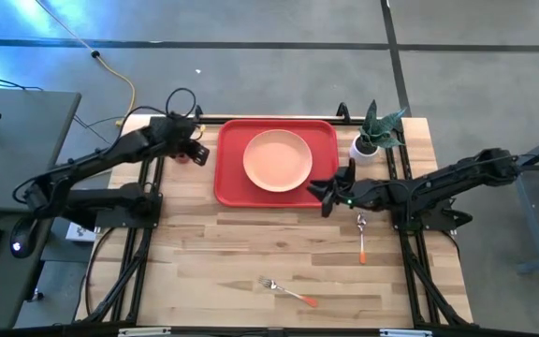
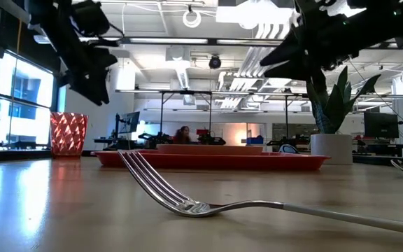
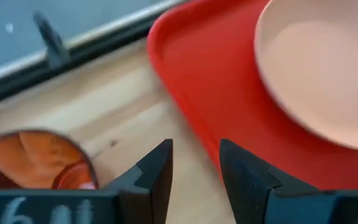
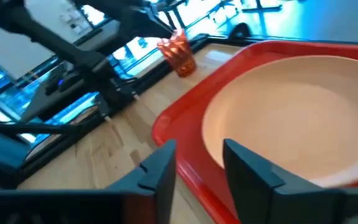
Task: Pick and place plate/cup/fork/spoon on tray
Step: Put the orange cup to the left on the red tray
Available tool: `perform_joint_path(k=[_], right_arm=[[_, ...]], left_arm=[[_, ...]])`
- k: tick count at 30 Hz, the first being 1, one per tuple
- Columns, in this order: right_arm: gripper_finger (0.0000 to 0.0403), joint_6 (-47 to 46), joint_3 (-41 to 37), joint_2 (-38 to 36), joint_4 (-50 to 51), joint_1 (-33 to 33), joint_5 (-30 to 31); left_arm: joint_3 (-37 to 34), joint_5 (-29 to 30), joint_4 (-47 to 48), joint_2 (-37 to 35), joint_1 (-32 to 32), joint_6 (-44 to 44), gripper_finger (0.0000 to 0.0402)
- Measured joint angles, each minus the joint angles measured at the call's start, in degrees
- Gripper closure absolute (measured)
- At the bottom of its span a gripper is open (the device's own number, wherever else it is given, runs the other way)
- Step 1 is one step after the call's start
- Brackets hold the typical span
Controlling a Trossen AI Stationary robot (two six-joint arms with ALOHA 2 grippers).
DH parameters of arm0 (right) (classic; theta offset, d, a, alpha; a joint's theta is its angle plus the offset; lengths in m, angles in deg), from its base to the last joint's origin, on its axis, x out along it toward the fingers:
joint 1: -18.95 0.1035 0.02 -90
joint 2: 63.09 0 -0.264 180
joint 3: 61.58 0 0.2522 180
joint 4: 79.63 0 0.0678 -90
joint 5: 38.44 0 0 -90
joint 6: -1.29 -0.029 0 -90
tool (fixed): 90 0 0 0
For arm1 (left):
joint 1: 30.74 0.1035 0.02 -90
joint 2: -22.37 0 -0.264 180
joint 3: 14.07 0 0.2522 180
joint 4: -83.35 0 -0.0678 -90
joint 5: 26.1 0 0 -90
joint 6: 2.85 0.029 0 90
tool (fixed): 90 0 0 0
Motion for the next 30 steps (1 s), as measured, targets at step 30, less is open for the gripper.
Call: perform_joint_path(k=[30], right_arm=[[0.0203, 6.3, 2.7, 0.0, 7.0, -10.2, -8.4]], left_arm=[[7.8, 7.9, 12.2, 17.3, 7.6, 7.0, 0.0283]])
